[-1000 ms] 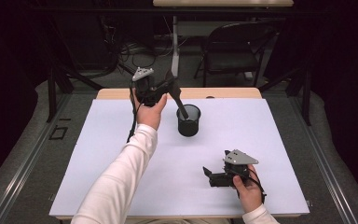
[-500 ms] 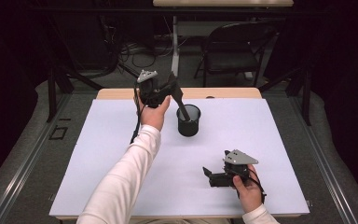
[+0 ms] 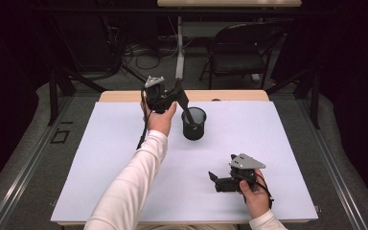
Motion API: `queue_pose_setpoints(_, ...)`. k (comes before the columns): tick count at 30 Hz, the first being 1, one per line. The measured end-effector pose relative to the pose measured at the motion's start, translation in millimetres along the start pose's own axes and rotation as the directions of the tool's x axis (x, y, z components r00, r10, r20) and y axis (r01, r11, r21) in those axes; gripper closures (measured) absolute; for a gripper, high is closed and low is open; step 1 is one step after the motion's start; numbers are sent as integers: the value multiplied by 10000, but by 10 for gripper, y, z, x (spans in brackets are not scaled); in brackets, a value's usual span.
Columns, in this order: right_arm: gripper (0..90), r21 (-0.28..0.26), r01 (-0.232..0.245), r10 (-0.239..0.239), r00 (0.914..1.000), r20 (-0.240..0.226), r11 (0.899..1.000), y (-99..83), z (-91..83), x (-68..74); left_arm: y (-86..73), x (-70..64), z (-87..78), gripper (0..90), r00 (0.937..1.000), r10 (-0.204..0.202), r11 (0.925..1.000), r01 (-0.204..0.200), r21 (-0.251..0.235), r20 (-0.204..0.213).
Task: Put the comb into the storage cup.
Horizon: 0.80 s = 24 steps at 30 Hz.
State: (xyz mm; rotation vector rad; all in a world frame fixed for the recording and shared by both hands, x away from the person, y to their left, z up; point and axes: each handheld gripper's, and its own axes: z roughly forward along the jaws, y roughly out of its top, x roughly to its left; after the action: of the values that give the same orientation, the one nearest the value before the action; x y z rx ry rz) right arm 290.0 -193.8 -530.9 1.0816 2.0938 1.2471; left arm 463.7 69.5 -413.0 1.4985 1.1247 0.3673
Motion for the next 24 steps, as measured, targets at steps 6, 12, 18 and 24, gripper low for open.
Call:
queue_pose_setpoints(6,0,-5,13,-13,10000,-15,10000,-1,1,2,-35,-5,39,838,10000,-76,9999,75,85,22)
queue_pose_setpoints(12,0,-3,31,-31,10000,-26,10000,-1,1,1,-71,3,72,838,10000,-96,9998,96,194,13)
queue_pose_setpoints(18,0,2,1,-1,10000,-30,10000,-2,2,0,-93,14,100,838,9998,-181,9996,181,232,18)
queue_pose_setpoints(24,0,23,6,-5,10000,-51,10000,-2,-2,-2,-129,20,136,838,9996,-282,9991,281,317,36)
